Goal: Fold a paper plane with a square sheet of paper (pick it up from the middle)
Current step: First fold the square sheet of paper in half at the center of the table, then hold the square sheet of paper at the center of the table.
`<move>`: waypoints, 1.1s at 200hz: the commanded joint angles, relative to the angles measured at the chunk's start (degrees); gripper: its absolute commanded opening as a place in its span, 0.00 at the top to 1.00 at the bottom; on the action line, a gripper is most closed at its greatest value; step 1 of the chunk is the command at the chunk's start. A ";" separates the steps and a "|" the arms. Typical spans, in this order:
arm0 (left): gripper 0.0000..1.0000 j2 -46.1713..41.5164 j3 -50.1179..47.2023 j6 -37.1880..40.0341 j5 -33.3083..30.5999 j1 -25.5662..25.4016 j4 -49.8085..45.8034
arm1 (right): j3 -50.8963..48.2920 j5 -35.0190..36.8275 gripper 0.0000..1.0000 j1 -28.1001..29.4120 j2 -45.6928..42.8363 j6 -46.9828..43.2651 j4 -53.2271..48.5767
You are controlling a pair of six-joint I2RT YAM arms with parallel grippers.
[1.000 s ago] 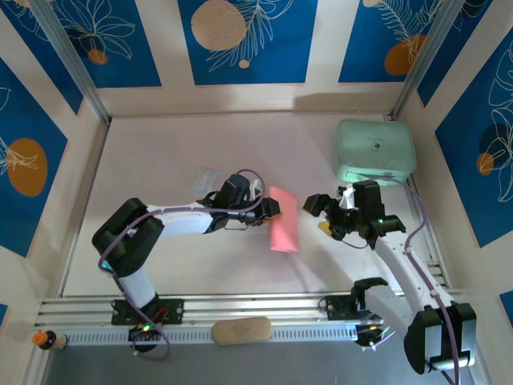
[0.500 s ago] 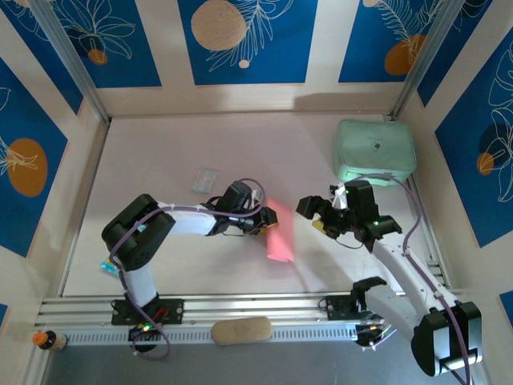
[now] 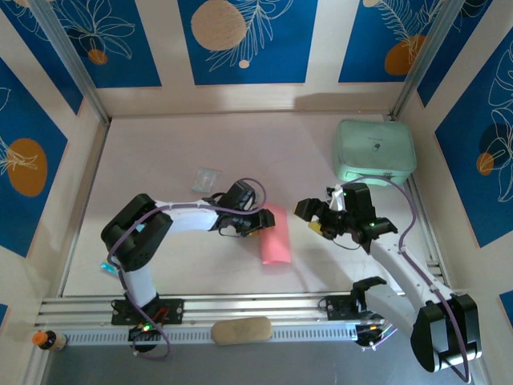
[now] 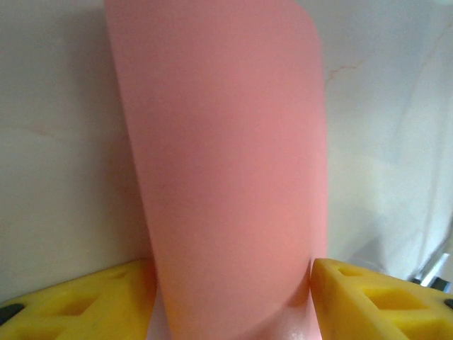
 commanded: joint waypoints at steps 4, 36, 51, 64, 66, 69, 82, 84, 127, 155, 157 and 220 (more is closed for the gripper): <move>0.40 -2.36 1.21 4.17 -5.75 0.03 -9.93 | -0.34 -2.58 0.08 0.19 1.64 0.31 0.51; 0.43 -1.69 1.66 4.25 -7.80 -0.11 -11.84 | -0.16 -3.98 0.14 0.84 3.51 0.39 1.69; 0.44 -1.08 1.88 4.05 -8.62 -0.29 -12.05 | -0.07 -4.22 0.18 1.52 4.41 0.39 2.18; 0.44 -0.33 2.37 3.70 -9.41 -0.36 -12.88 | 0.09 -4.53 0.25 2.07 5.50 0.29 2.55; 0.44 -0.23 2.43 3.64 -9.48 -0.36 -12.97 | 0.13 -4.65 0.25 2.21 5.68 0.26 2.64; 0.44 -0.04 2.52 3.59 -9.53 -0.34 -13.10 | 0.21 -4.64 0.26 2.34 5.95 0.25 2.64; 0.44 0.55 2.88 3.15 -9.74 -0.45 -13.11 | 0.37 -4.66 0.30 2.85 7.41 0.35 2.83; 0.44 0.67 2.89 3.02 -9.83 -0.51 -13.13 | 0.42 -4.64 0.30 3.00 7.63 0.39 2.90; 0.45 1.89 3.89 0.50 -12.51 -0.79 -15.39 | 0.83 -4.40 0.40 4.47 12.51 0.30 4.21; 0.45 2.62 4.47 -0.13 -13.19 -0.97 -16.19 | 0.79 -5.36 0.52 5.37 15.62 0.32 6.35; 0.45 2.66 4.52 -0.24 -13.15 -1.04 -16.14 | 0.88 -5.43 0.53 5.45 15.90 0.31 6.42; 0.45 4.02 5.87 -2.97 -15.23 -1.88 -18.18 | 4.51 -5.26 0.72 9.05 25.44 -1.70 7.30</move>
